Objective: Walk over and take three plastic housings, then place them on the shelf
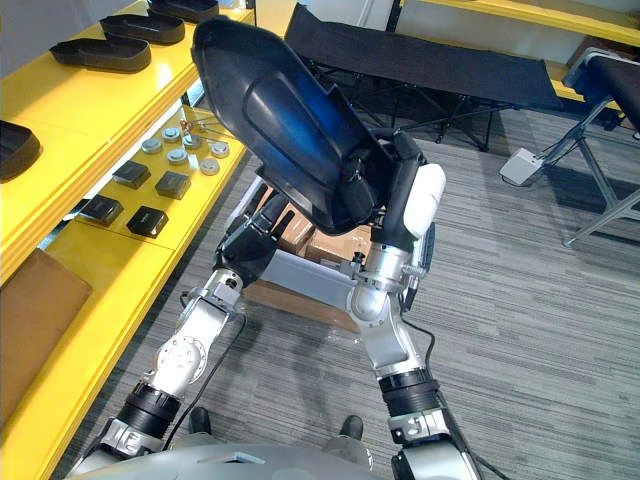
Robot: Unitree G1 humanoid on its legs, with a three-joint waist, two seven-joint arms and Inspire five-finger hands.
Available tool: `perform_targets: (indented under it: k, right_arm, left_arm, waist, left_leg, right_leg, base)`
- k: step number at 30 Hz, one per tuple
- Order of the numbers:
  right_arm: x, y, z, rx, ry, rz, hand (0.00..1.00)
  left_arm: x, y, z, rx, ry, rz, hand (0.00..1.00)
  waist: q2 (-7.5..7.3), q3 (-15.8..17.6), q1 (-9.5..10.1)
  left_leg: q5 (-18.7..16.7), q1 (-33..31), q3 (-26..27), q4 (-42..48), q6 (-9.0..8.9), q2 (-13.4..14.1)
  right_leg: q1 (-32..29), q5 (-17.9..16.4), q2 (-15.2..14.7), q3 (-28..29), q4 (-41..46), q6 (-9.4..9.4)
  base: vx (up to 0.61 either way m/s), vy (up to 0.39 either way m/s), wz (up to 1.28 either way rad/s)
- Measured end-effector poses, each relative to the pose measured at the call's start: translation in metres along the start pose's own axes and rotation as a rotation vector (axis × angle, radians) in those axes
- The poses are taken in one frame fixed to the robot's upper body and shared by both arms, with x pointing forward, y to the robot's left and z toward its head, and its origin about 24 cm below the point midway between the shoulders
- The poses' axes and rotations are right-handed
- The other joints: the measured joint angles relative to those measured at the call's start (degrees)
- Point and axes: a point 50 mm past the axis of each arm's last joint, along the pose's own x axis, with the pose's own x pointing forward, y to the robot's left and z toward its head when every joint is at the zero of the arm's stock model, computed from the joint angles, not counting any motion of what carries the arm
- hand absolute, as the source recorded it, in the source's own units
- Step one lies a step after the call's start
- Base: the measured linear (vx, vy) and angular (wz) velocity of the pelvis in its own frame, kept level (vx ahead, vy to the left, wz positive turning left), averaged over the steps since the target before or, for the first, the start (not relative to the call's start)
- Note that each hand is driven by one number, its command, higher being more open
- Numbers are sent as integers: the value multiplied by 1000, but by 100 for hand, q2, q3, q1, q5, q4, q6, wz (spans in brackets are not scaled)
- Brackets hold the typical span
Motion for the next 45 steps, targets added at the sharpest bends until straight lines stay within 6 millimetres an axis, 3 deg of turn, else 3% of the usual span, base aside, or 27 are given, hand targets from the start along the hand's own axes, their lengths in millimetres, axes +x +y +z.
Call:
perform_targets:
  k: [7, 19, 30, 31, 40, 45]
  right_arm:
    - [-40, 18, -12, 1, 91, 146, 0]
    - [-48, 24, -9, 75, 138, 109, 0]
    - [-48, 25, -11, 107, 181, 125, 0]
    - [-48, 25, -11, 110, 179, 131, 0]
    - [-48, 30, -4, 167, 169, 159, 0]
    - [-50, 37, 19, 291, 66, 218, 0]
  left_arm:
    - [1, -21, 7, -136, -61, -152, 100]
    - [-1, -22, 4, -137, 6, -217, 100]
    - [-2, -31, -7, 316, 63, -190, 100]
    - [-2, -30, -9, 344, 75, -181, 0]
    - [-6, -20, -8, 339, 57, -57, 0]
    - [-15, -5, 3, 236, -35, 62, 0]
  waist:
    - [99, -120, 11]
    - [105, -322, 13]
    - [119, -346, 15]
    - [122, -348, 13]
    - [179, -464, -7]
    - [197, -478, -11]
  left_leg:
    - [-33, 82, 4, -1, -2, -6]
    - [-39, 85, -63, 0, -2, -12]
    - [-38, 92, -69, 1, -1, -14]
    - [-38, 94, -69, 1, -2, -14]
    - [-127, 153, -54, 0, -7, -32]
    - [-158, 169, -62, 2, -11, -49]
  right_leg:
    - [109, 0, 1, -32, -65, 1]
    - [183, 0, 0, -109, -92, 1]
    - [190, -1, -1, -115, -92, 0]
    - [192, 0, -1, -114, -92, 1]
    - [220, 10, 2, -91, -182, 17]
    - [260, 14, -7, -92, -182, 24]
  base:
    - [0, 0, 0]
    - [7, -2, 2]
    - [0, 0, 0]
    - [0, 0, 0]
    - [3, 0, -2]
    - [6, 1, 1]
